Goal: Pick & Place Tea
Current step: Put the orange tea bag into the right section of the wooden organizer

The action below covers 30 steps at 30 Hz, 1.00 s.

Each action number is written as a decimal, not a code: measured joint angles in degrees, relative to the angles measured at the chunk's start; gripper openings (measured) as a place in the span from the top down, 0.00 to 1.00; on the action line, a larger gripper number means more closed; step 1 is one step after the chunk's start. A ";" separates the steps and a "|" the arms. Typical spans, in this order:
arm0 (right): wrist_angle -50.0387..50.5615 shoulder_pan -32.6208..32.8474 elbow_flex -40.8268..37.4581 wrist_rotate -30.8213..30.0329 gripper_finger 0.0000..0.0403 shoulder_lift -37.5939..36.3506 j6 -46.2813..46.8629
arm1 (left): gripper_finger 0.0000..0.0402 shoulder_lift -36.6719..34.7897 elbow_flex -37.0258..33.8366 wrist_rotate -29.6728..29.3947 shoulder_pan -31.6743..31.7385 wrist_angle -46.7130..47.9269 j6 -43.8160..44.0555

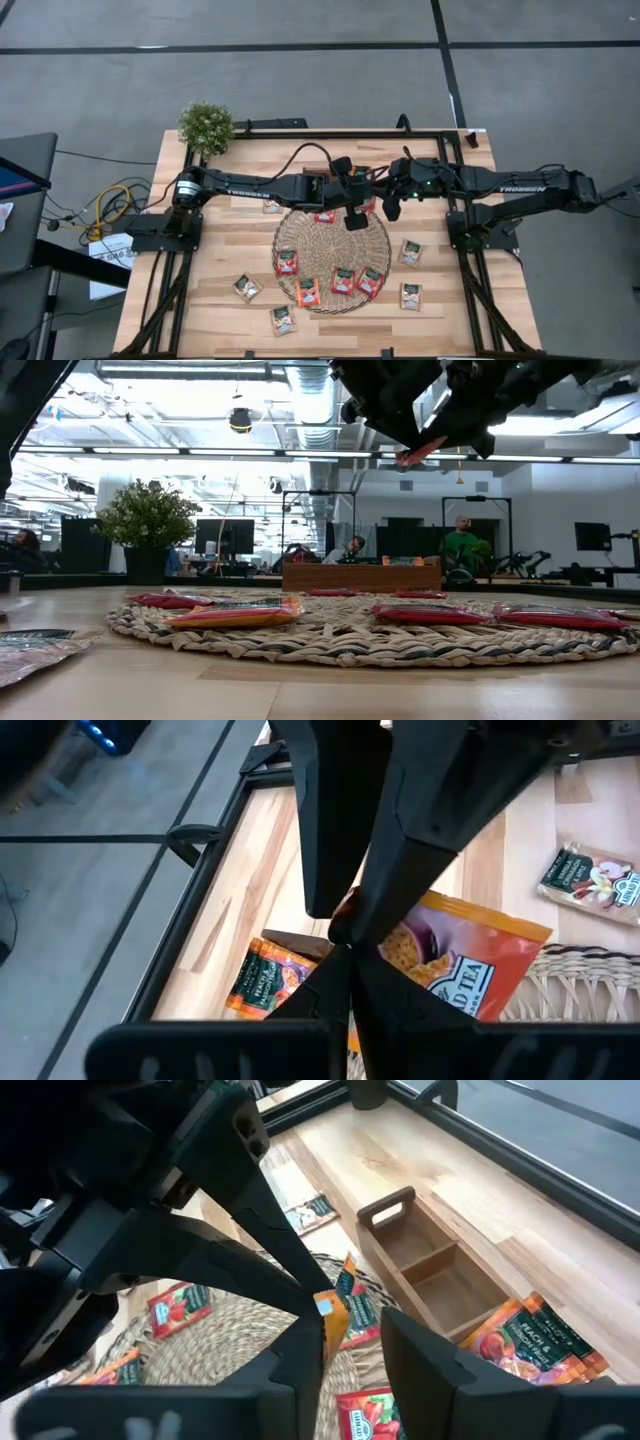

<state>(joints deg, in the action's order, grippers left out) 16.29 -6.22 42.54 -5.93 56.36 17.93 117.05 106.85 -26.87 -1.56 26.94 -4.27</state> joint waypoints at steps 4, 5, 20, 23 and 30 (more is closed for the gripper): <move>-0.02 0.02 0.00 0.00 0.86 0.00 -0.40 | 1.00 0.00 0.00 0.00 -0.07 0.00 0.04; -0.02 0.03 0.00 0.00 0.88 0.00 -0.44 | 1.00 0.00 0.00 0.00 -0.05 -0.02 0.04; -0.04 0.11 -0.01 -1.03 1.00 0.00 -1.44 | 1.00 0.00 0.00 0.13 -0.05 -0.06 0.44; 0.13 0.10 -0.02 -1.62 1.00 0.00 -1.44 | 0.96 0.00 0.00 0.07 -0.03 -0.04 0.45; 0.11 0.07 -0.07 -4.56 1.00 0.00 -1.42 | 0.77 0.00 0.01 0.15 0.46 3.36 1.23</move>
<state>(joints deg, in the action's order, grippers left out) 16.40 -6.15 42.48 -10.50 56.36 16.51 117.05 106.86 -26.72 -1.10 30.30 -3.05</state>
